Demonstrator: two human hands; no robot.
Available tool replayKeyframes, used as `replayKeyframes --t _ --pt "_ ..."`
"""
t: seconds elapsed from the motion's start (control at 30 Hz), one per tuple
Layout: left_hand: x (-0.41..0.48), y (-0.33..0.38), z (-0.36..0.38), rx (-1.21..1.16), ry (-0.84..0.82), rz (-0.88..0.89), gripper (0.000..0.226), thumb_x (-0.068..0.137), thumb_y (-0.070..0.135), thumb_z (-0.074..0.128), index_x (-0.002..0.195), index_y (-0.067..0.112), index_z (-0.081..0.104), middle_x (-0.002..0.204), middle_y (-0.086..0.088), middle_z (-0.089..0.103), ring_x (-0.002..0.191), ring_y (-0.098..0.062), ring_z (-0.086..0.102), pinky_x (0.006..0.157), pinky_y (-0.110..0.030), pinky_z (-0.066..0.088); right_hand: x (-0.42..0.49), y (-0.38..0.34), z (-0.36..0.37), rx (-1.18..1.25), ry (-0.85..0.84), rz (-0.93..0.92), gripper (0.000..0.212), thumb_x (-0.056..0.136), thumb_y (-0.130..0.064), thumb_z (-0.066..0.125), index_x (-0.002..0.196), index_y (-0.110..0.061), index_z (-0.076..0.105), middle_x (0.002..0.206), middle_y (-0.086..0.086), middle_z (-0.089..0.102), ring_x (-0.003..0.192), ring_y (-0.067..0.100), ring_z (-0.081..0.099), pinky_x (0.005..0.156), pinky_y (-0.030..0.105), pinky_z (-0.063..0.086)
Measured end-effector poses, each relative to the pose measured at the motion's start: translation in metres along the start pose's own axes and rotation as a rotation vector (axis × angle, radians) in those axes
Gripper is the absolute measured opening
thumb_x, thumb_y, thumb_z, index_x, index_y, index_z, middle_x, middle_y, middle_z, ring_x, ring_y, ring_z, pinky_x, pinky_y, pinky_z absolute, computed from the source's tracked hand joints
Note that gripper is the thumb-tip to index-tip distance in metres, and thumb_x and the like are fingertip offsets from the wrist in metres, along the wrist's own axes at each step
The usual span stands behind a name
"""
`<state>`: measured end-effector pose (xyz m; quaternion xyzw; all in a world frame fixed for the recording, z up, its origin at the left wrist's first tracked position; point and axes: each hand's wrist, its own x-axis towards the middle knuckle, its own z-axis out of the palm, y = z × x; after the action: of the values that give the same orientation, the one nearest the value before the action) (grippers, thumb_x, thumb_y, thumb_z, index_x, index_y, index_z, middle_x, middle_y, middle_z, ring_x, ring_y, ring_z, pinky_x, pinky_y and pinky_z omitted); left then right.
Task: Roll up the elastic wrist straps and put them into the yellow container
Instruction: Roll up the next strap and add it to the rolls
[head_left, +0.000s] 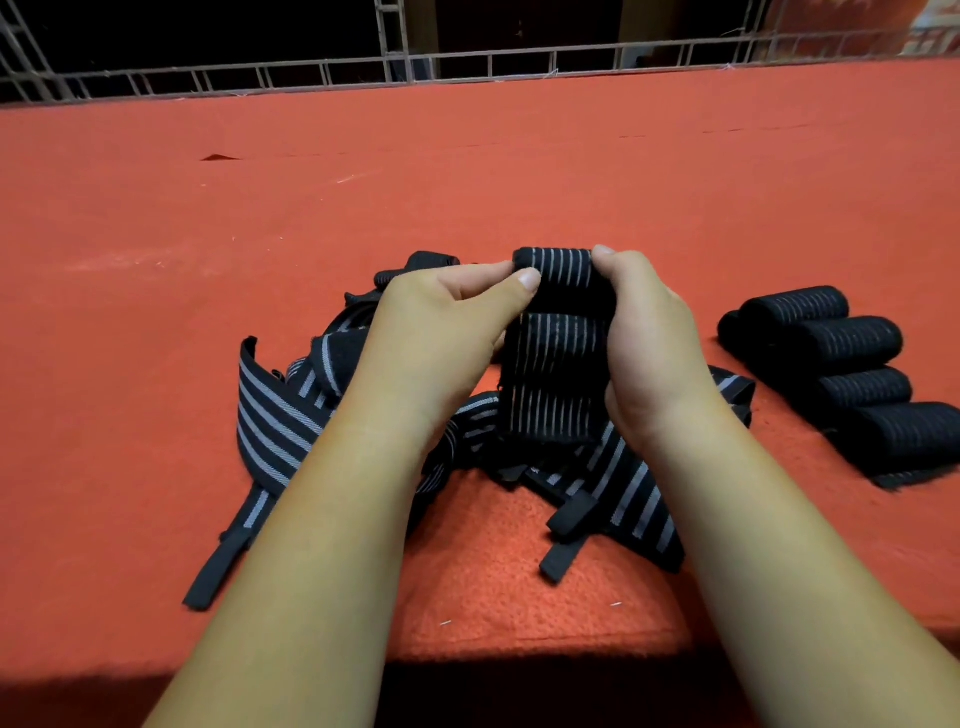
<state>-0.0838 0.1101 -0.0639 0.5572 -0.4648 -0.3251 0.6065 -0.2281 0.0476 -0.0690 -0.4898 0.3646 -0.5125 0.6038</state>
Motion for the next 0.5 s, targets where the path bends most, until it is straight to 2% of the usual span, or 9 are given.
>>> replayKeyframes --t 0.1,0.17,0.27,0.4,0.5 --pt "-0.0006 -0.0017 0.0012 -0.068 0.002 -0.025 0.033 0.095 0.034 0.079 0.122 0.017 0.083 0.119 0.000 0.082 0.116 -0.018 0.077 0.105 -0.045 0.060 0.0024 0.0021 -0.0029 -0.023 -0.027 -0.001 0.053 0.084 -0.053 0.061 0.116 -0.014 0.078 0.123 0.018 0.077 0.117 0.044 0.073 0.102 0.071 0.055" --pt "-0.0015 -0.0025 0.0030 -0.081 0.006 -0.036 0.033 0.095 0.036 0.080 0.122 0.016 0.083 0.119 0.001 0.082 0.115 -0.016 0.077 0.106 -0.043 0.059 0.0045 0.0030 -0.0058 -0.056 -0.045 -0.028 0.045 0.087 -0.050 0.060 0.114 -0.019 0.079 0.122 0.011 0.079 0.117 0.037 0.074 0.105 0.067 0.055" --pt "-0.0044 -0.0006 0.0073 -0.132 -0.002 -0.048 0.024 0.103 0.029 0.075 0.120 0.014 0.083 0.112 -0.002 0.084 0.108 -0.019 0.080 0.100 -0.040 0.062 0.0046 0.0017 -0.0068 -0.125 -0.067 -0.040 0.038 0.093 -0.050 0.058 0.111 -0.024 0.078 0.118 0.004 0.080 0.116 0.029 0.076 0.107 0.065 0.055" --pt "-0.0059 0.0016 0.0083 -0.201 0.031 -0.054 0.022 0.103 0.024 0.074 0.119 0.011 0.082 0.107 -0.008 0.084 0.101 -0.023 0.082 0.088 -0.035 0.063 0.0013 -0.0030 -0.0037 -0.166 -0.065 -0.011 0.040 0.089 -0.062 0.063 0.101 -0.027 0.077 0.109 0.004 0.081 0.111 0.030 0.077 0.106 0.066 0.055" --pt "-0.0066 0.0018 0.0078 -0.210 0.049 -0.064 0.020 0.101 0.022 0.077 0.117 0.011 0.082 0.104 -0.010 0.084 0.097 -0.023 0.082 0.086 -0.035 0.063 -0.0003 -0.0036 -0.0029 -0.172 -0.053 0.001 0.037 0.090 -0.057 0.066 0.102 -0.025 0.077 0.102 0.002 0.081 0.103 0.027 0.079 0.102 0.064 0.058"
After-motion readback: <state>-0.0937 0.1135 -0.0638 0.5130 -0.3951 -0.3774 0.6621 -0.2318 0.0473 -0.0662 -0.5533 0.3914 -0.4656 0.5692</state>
